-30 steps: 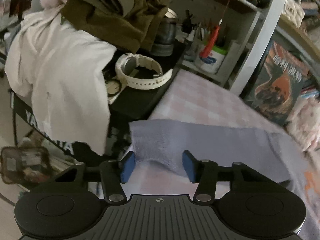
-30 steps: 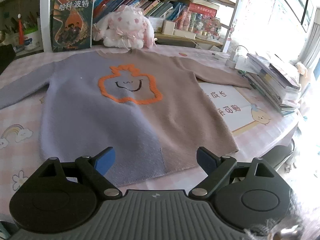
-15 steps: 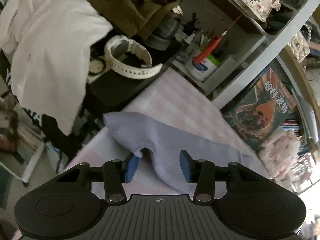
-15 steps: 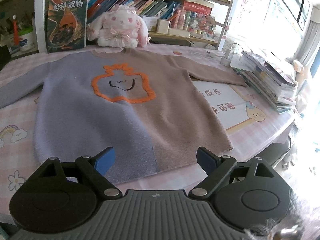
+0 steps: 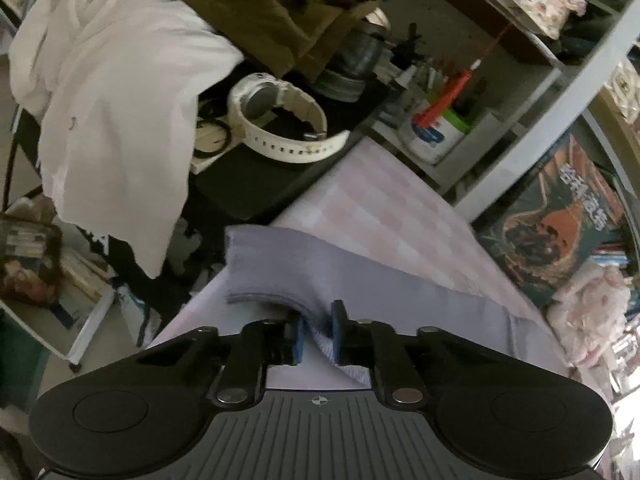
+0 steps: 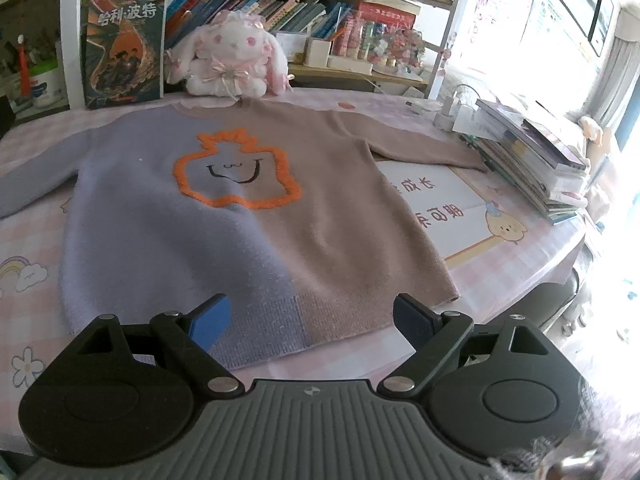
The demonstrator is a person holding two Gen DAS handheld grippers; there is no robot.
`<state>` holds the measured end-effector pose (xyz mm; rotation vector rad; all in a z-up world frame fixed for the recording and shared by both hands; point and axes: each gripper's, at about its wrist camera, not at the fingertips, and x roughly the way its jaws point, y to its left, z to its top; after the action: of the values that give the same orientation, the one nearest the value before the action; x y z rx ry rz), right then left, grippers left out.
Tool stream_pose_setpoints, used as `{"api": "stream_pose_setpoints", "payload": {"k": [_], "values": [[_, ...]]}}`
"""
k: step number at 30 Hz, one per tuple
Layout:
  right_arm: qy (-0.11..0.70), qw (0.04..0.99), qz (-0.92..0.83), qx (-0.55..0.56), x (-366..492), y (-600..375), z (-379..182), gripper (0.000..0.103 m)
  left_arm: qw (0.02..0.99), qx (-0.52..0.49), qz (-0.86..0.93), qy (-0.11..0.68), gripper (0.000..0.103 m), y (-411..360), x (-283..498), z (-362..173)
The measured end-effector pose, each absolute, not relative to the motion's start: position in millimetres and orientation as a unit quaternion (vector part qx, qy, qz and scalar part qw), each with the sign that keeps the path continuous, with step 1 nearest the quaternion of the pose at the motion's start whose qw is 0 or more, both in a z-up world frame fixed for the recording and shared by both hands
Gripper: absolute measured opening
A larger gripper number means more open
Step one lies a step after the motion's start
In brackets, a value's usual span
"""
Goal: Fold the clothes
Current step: 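Grasp the lavender sleeve cuff with the left tool, then carry the lavender sleeve across the sweater body and open the left tool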
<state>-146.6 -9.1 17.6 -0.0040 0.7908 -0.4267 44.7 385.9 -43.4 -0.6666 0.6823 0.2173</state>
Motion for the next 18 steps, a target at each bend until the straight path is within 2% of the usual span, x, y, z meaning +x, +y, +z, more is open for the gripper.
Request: {"api": "stream_pose_setpoints", "payload": {"k": [6, 18], "values": [[0.382, 0.902, -0.201, -0.005, -145.6, -11.0, 17.5, 0.088, 0.891, -0.304, 0.104, 0.322, 0.003, 379.6, 45.6, -38.4], [0.388, 0.907, -0.164, -0.002, -128.6, -32.7, 11.8, 0.088, 0.934, -0.244, 0.042, 0.259, 0.003, 325.0, 42.5, 13.4]]}}
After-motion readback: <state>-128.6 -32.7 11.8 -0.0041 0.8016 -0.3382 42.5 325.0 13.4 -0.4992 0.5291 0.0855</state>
